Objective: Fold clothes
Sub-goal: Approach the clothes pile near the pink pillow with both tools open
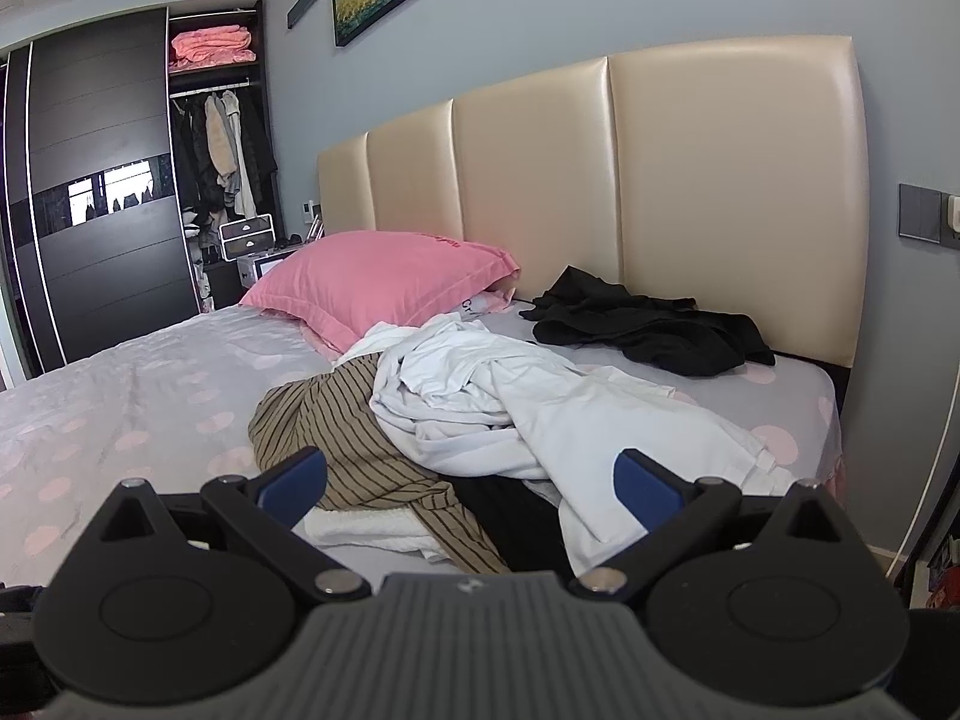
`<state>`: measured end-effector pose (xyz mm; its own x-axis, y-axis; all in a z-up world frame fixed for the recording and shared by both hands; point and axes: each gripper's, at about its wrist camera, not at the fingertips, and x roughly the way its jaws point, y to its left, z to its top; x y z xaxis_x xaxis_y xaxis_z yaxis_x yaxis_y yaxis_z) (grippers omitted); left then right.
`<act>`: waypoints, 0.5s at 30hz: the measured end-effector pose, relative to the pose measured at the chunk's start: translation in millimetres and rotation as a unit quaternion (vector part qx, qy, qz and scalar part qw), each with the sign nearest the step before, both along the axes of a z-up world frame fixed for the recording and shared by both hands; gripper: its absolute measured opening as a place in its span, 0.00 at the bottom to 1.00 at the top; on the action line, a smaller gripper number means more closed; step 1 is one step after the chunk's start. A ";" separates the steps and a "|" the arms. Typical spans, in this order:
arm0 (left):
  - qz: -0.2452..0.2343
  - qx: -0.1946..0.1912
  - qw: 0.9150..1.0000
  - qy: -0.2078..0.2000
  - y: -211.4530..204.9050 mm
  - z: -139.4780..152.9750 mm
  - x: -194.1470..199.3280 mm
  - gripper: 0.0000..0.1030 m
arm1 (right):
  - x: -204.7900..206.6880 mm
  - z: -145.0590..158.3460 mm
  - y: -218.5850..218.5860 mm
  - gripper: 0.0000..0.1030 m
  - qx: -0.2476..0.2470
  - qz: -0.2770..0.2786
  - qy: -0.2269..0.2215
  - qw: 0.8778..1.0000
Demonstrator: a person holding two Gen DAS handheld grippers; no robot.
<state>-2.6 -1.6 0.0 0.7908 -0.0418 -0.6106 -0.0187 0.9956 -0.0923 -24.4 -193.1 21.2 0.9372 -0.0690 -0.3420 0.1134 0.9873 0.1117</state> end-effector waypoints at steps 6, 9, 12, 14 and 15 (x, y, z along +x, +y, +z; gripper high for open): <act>0.010 -0.003 1.000 0.002 5.2 0.1 1.4 0.61 | 0.0 -0.1 -1.3 0.99 0.003 0.001 0.001 1.000; 0.006 0.003 1.000 0.007 5.0 0.1 2.1 0.60 | -0.1 -0.1 -2.3 0.99 0.004 0.001 0.001 1.000; -0.001 0.015 1.000 0.007 2.4 0.6 1.7 0.61 | 0.0 -0.2 -2.4 0.99 0.004 0.002 0.001 1.000; -0.005 0.022 1.000 -0.002 0.4 1.5 -0.1 0.61 | -0.5 -0.5 -1.6 0.99 0.003 0.002 0.001 1.000; -0.009 0.025 1.000 -0.006 -0.5 2.3 -0.5 0.61 | -0.9 -0.5 -1.1 0.99 0.002 0.002 0.000 1.000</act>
